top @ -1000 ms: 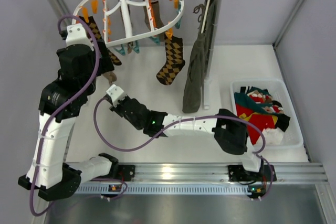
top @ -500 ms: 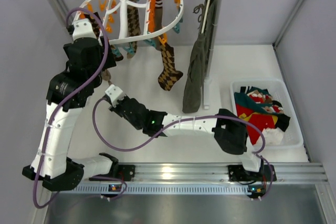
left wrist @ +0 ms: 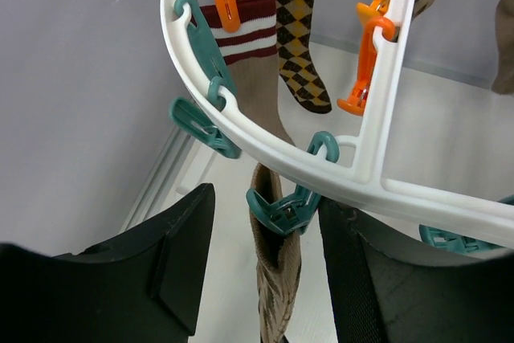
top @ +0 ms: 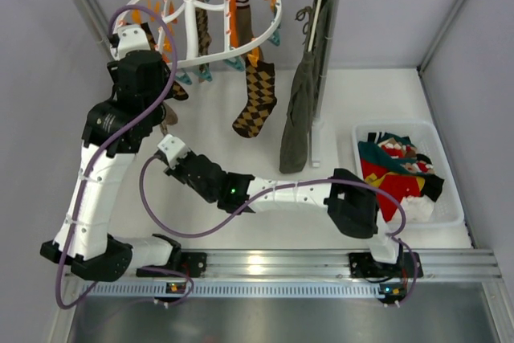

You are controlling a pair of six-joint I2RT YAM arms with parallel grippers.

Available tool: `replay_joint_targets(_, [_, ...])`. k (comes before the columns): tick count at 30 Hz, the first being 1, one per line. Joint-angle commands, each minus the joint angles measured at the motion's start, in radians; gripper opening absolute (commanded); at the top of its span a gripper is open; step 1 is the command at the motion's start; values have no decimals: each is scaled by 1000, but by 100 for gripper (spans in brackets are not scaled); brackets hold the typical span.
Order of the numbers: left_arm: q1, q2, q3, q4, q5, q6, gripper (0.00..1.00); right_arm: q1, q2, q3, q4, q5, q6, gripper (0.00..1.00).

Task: Remove the socks clipped to the hanger

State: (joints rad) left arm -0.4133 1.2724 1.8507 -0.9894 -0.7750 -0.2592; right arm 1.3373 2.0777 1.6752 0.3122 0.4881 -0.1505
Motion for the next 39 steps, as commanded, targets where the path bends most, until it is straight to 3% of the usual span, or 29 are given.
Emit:
replay_joint_targets(1, [-2,19,45,18,-38,-6,58,25,-24,-12,54,-16,-9,0])
replay_joint_targets(4, [-2,30,48,21,-38,-9,57,28,-22,-15,57,-19,-9,0])
replay_joint_targets(6, [-2,31,47,29,-35,-9,49,31,-22,-20,59,-19,-9,0])
replay_joint_targets(11, [-2,35,42,47,-37,-6,41,37,-28,-31,62,-16,-14,0])
replay_joint_targets(13, [-2,35,42,51,-37,-9,29,37,-34,-42,67,-14,-14,0])
replay_joint_targets(15, [-2,35,41,52,-35,-9,26,37,-47,-60,71,-13,-11,0])
replay_joint_targets(17, [-2,36,38,52,-36,-9,16,37,-56,-77,83,-11,-9,0])
replay_joint_targets(21, [-2,30,30,52,-30,-17,15,39,-97,-144,107,-2,3,0])
replay_joint_targets(25, [-2,10,19,52,2,-23,27,48,-200,-276,159,24,25,0])
replay_joint_targets(26, [-2,2,12,49,19,-26,34,48,-229,-342,163,24,32,0])
replay_joint_targets(32, [-2,-57,-24,51,100,-40,50,60,-503,-578,82,30,48,0])
replay_joint_targets(35, [-2,-96,-45,49,164,-31,63,60,-643,-669,-60,82,65,0])
replay_joint_targets(39, [-2,-175,-103,46,275,-44,83,34,-795,-667,-344,173,143,0])
